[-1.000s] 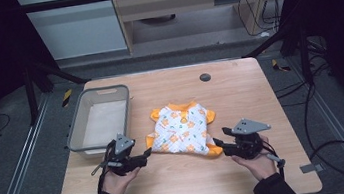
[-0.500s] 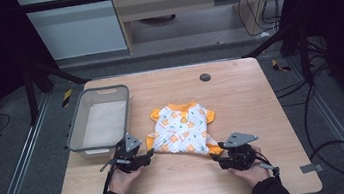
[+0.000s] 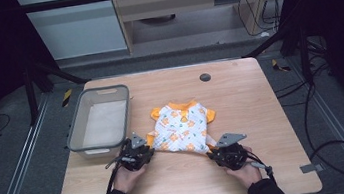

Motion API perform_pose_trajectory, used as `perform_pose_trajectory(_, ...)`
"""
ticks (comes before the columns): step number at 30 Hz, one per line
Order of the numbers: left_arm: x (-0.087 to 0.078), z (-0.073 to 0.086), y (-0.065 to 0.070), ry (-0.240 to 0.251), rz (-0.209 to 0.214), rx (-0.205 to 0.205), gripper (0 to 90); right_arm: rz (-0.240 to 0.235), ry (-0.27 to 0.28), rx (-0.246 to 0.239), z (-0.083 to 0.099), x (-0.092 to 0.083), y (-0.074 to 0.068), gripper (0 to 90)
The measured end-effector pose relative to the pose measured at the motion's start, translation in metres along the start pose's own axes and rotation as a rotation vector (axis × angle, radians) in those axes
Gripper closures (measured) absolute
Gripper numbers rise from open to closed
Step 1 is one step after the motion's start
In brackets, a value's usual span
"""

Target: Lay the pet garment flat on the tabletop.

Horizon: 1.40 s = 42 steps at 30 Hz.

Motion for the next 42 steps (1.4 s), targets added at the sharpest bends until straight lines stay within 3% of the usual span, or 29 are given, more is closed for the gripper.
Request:
perform_pose_trajectory(3,0.000,-0.001,0.001,-0.005,-0.006,0.002,87.5,-0.006,0.000,0.009,-0.002,-0.001,0.000,84.8)
perform_pose_trajectory(9,-0.009,-0.005,0.004,-0.012,0.024,0.001,89.2,-0.015,0.040,0.027,-0.009,-0.010,0.001,85.6)
perform_pose_trajectory(16,-0.032,-0.017,0.013,0.062,0.085,-0.012,89.8,-0.031,0.106,0.053,-0.017,-0.028,0.003,86.1)
perform_pose_trajectory(19,-0.045,-0.022,0.017,0.100,0.099,-0.006,89.9,-0.050,0.162,0.060,-0.023,-0.041,0.002,86.1)
perform_pose_trajectory(25,-0.058,-0.032,0.022,0.147,0.101,0.009,90.0,-0.066,0.206,0.077,-0.029,-0.049,0.001,86.1)
perform_pose_trajectory(28,-0.060,-0.041,0.021,0.159,0.088,0.016,90.0,-0.075,0.246,0.105,-0.040,-0.050,0.005,86.0)
perform_pose_trajectory(30,-0.054,-0.046,0.016,0.154,0.070,0.006,90.0,-0.064,0.252,0.120,-0.044,-0.048,0.009,86.0)
perform_pose_trajectory(32,-0.042,-0.050,0.007,0.138,0.049,-0.011,90.0,-0.043,0.255,0.172,-0.049,-0.040,0.018,85.9)
perform_pose_trajectory(33,-0.037,-0.051,0.004,0.133,0.040,-0.020,90.0,0.001,0.230,0.216,-0.052,-0.027,0.029,85.6)
perform_pose_trajectory(34,-0.029,-0.051,0.000,0.116,0.025,-0.023,90.0,0.001,0.230,0.216,-0.052,-0.027,0.029,85.6)
perform_pose_trajectory(36,-0.010,-0.050,-0.007,0.088,-0.019,-0.029,90.0,0.066,0.192,0.248,-0.052,-0.011,0.041,84.8)
perform_pose_trajectory(38,0.001,-0.049,-0.011,0.085,-0.037,-0.048,89.0,0.163,0.129,0.228,-0.045,0.009,0.056,79.8)
perform_pose_trajectory(41,0.010,-0.045,-0.012,0.103,-0.054,-0.089,85.2,0.195,0.110,0.210,-0.040,0.017,0.060,75.0)
perform_pose_trajectory(42,0.008,-0.045,-0.011,0.106,-0.060,-0.077,67.0,0.210,0.125,0.174,-0.038,0.014,0.060,70.0)
Point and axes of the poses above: each handheld gripper's, and its own axes: x roughly forward along the jaws, z roughly out of its underside, y roughly to its right, the point moved 2 cm from there along x, roughly forward along the jaws, and after that the axes turned 14 degrees about y, right-handed, at the moved point
